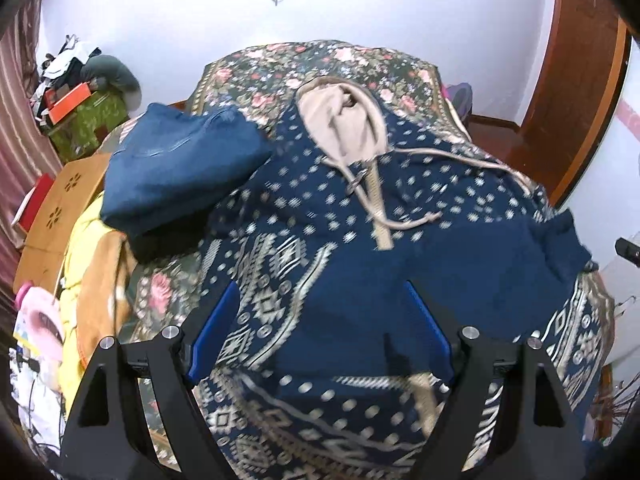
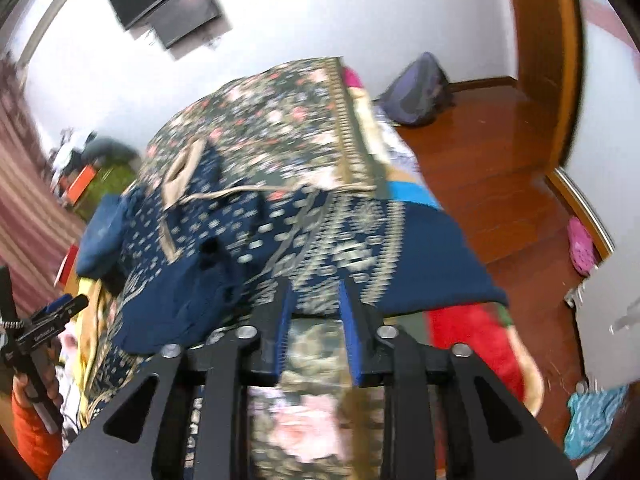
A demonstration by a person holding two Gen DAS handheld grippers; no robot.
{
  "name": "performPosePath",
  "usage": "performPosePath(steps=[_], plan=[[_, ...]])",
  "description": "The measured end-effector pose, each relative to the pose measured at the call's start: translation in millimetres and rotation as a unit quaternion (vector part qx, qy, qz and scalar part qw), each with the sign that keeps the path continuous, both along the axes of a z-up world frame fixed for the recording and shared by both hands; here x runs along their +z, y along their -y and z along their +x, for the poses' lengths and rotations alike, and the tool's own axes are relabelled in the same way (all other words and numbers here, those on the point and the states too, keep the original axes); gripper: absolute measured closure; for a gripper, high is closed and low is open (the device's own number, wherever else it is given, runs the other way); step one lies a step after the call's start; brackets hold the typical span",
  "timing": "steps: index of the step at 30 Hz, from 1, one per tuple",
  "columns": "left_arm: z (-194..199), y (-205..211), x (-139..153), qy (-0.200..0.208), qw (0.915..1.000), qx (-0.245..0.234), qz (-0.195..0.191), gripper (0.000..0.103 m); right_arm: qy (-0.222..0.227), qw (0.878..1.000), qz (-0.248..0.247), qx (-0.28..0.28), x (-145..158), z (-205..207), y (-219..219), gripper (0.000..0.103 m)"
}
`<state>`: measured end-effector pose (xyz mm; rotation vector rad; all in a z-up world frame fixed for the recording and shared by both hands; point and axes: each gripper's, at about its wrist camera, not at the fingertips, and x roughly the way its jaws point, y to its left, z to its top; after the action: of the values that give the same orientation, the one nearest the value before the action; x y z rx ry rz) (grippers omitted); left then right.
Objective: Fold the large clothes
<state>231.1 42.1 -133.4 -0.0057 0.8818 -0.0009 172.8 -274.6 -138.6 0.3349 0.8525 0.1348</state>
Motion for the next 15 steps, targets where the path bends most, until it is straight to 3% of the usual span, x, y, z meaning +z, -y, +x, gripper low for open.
performPosePath(steps=[1,3,9,15], plan=[[2.7,2.7,0.4,0.0,1.0,-0.002,-0.001,0.021,-0.001,1.0,0.006,-0.013,-2.6,-0.7,10.1,0.065],[11.1,10.8,-1.1,-0.003,1.0,-0.006,-0.006,0.021,-0.005,0.999,0.017,-0.033,-7.8,-0.9,25.2,0.06],[26.6,29.2,-12.5,-0.019,0.9995,-0.013,-0.021,0.021,-0.049,0.994,0.066,-0.079,-43.2,4.6,62.5,0.06],[33.8,42.2,-23.2,-0.032,0.9991,-0.019,-0.02,0.021,-0.097,0.977,0.152,-0.11,-85.0,16.8,88.0,0.06]])
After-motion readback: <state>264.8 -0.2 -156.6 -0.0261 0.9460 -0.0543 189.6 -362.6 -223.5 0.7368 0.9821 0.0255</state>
